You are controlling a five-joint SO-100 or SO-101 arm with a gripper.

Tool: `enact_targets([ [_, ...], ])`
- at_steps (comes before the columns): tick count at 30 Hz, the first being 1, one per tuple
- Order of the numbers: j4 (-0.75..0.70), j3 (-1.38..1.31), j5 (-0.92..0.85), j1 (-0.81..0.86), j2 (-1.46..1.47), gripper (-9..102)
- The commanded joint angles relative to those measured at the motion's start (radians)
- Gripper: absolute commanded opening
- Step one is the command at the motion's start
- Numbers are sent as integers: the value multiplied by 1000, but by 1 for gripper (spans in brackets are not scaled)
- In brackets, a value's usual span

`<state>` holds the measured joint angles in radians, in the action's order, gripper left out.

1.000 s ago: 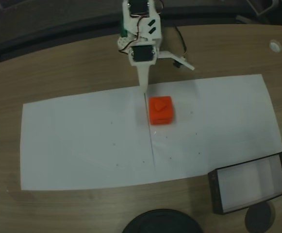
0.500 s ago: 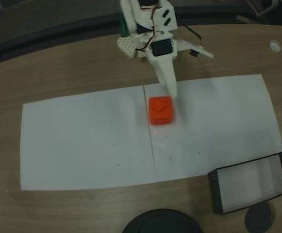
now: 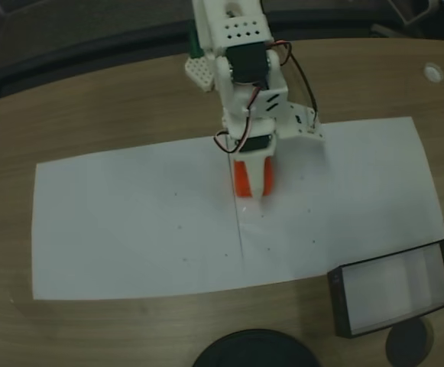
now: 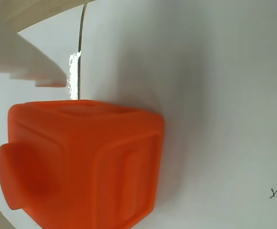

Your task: Grab a orange square and put it in the box.

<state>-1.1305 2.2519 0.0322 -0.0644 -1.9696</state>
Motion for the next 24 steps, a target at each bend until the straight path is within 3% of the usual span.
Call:
enact_targets([
  [1, 14, -61, -3, -8, -2, 36],
  [6, 15, -106, -11, -21, -2, 14],
  [12, 2, -222, 9, -150, -5, 14],
  [19, -46, -606, 34, -331, 0, 14],
  [24, 11, -857, 32, -443, 55, 14],
])
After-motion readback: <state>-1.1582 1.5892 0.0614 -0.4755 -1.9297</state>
